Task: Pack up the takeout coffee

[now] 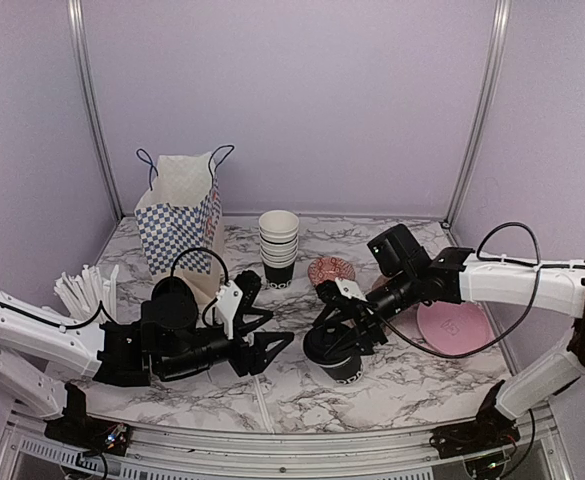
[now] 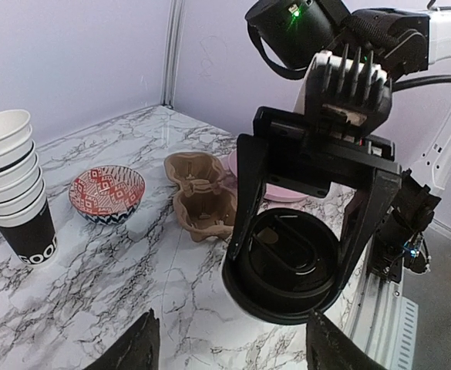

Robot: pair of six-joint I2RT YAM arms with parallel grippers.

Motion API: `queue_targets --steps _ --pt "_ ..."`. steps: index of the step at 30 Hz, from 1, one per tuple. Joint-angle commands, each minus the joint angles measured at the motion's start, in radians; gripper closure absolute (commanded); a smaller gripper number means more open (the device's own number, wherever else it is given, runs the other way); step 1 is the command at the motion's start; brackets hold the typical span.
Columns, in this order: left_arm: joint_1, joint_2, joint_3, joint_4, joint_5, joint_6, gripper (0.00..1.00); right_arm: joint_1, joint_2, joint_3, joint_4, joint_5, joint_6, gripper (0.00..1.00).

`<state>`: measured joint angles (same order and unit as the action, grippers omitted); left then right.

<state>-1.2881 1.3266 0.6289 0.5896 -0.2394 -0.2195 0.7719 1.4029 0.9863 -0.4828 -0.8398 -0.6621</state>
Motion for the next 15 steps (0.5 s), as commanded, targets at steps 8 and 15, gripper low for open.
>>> queue_targets --steps 8,15 --pt "-0.003 -0.017 -0.011 -0.056 -0.007 0.015 0.31 -0.013 0.081 -0.063 0.273 -0.059 0.107 0.37" --pt "-0.004 0.039 0.012 -0.067 0.03 0.03 0.3 -0.024 0.063 -0.068 0.145 -0.018 0.013 0.18"
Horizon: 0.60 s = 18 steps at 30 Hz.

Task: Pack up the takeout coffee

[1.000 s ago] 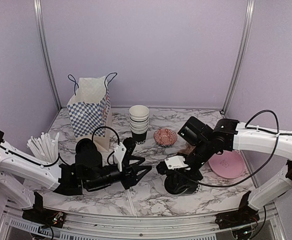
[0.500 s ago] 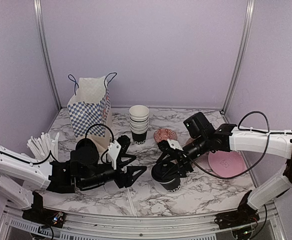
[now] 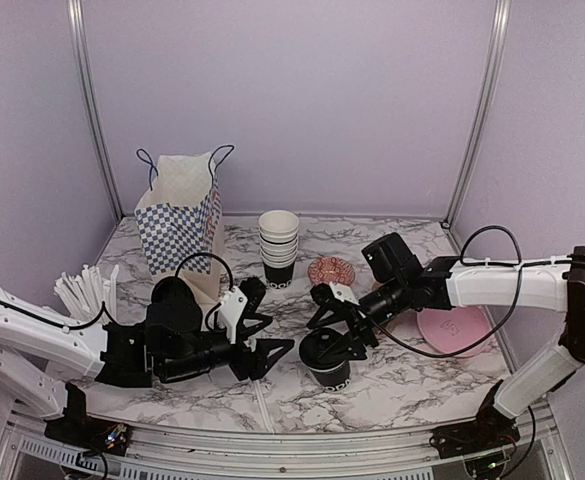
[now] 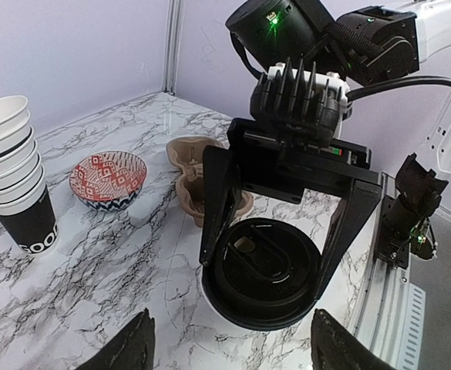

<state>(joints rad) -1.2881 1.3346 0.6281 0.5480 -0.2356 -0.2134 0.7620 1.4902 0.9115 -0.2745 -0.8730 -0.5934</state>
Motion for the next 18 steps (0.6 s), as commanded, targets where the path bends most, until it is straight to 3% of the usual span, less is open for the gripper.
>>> queue_targets --steps 1,9,18 --pt "-0.004 0.038 0.017 -0.029 0.03 0.027 0.29 -0.015 -0.028 0.01 -0.083 0.017 -0.065 0.16" --pt "-0.003 0.053 0.049 -0.066 0.043 0.049 0.29 -0.016 -0.064 0.066 -0.264 0.041 -0.127 0.12" --pt "-0.002 0.126 0.132 -0.164 -0.006 0.008 0.29 -0.016 -0.159 0.13 -0.431 0.22 -0.123 0.09"
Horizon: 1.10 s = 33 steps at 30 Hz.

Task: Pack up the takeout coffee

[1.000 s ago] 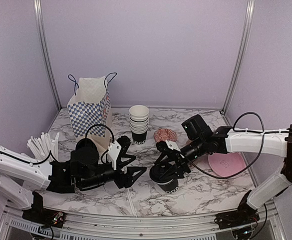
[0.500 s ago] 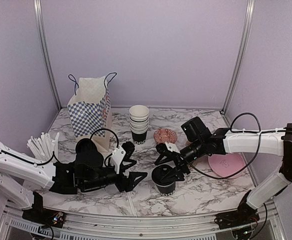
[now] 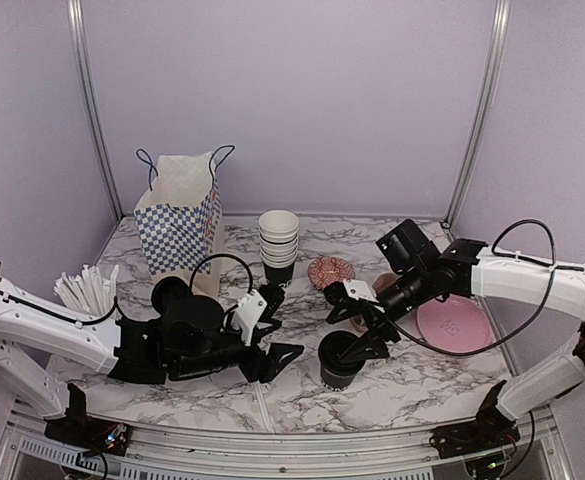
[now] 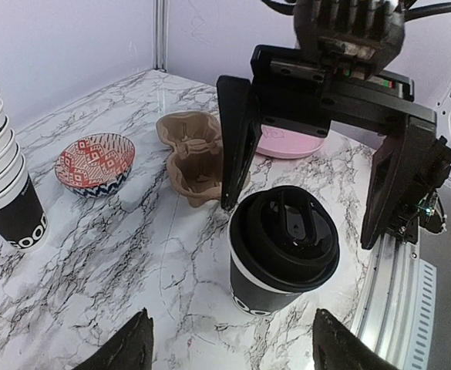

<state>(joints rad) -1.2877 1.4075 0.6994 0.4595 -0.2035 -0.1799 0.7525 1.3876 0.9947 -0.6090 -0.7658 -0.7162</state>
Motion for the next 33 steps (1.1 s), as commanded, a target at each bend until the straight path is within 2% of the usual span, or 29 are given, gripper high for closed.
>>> queue_targets --steps 1,8,18,29,33 --pt "-0.002 0.067 0.077 -0.087 -0.046 -0.035 0.29 -0.006 -0.067 0.047 -0.103 0.147 0.008 0.09" --pt "-0.002 0.138 0.136 -0.107 -0.022 -0.053 0.29 0.025 -0.074 0.054 -0.184 0.307 0.005 0.09" --pt "-0.002 0.137 0.128 -0.116 -0.022 -0.057 0.29 0.143 -0.037 0.047 -0.162 0.453 0.017 0.1" --pt "-0.002 0.151 0.118 -0.116 -0.062 -0.085 0.29 0.148 -0.019 0.079 -0.166 0.445 0.003 0.39" --pt "-0.002 0.152 0.125 -0.111 -0.048 -0.076 0.29 0.138 -0.054 0.108 -0.174 0.362 -0.004 0.44"
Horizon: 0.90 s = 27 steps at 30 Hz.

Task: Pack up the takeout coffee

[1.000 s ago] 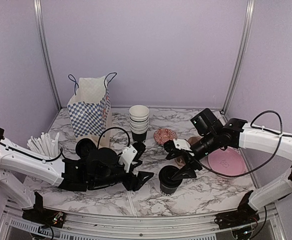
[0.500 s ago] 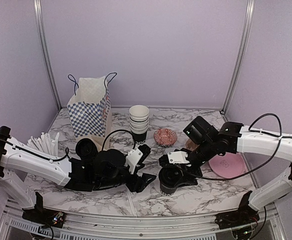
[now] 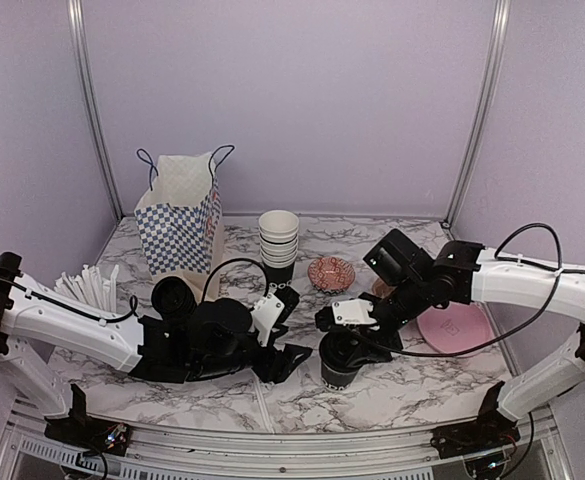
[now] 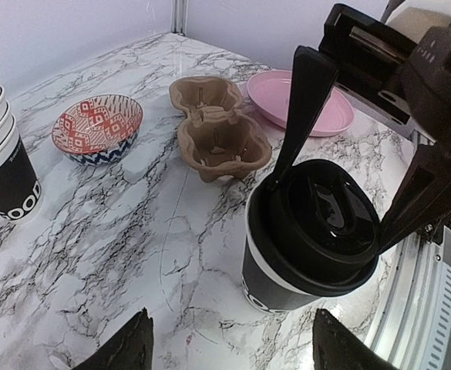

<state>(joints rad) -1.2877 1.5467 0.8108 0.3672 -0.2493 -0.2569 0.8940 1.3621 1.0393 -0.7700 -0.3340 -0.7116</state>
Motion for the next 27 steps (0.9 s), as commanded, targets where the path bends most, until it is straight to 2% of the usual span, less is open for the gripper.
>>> queue_targets --steps 1,5,8,11,14,16,17,27 --pt "-0.002 0.009 0.012 -0.014 0.01 0.015 0.29 -0.012 -0.044 0.067 -0.009 -0.115 -0.012 0.45" --pt "-0.007 -0.038 -0.061 0.088 0.074 0.118 0.27 -0.069 -0.099 0.065 0.014 -0.271 -0.046 0.46" --pt "-0.009 -0.084 -0.177 0.24 0.094 0.167 0.25 -0.095 -0.092 0.065 0.014 -0.321 -0.08 0.47" --pt "-0.009 -0.1 -0.222 0.312 0.137 0.197 0.24 -0.106 -0.074 0.066 0.019 -0.366 -0.103 0.48" --pt "-0.009 -0.076 -0.215 0.326 0.203 0.239 0.22 -0.111 -0.052 0.089 0.03 -0.416 -0.103 0.48" --pt "-0.01 -0.052 -0.205 0.347 0.203 0.252 0.08 -0.111 -0.036 0.118 0.023 -0.445 -0.107 0.48" --pt "-0.01 -0.04 -0.199 0.36 0.201 0.252 0.07 -0.111 -0.031 0.133 0.017 -0.461 -0.112 0.48" --pt "-0.01 0.104 -0.088 0.426 0.292 0.324 0.06 -0.106 -0.009 0.193 -0.015 -0.513 -0.127 0.47"
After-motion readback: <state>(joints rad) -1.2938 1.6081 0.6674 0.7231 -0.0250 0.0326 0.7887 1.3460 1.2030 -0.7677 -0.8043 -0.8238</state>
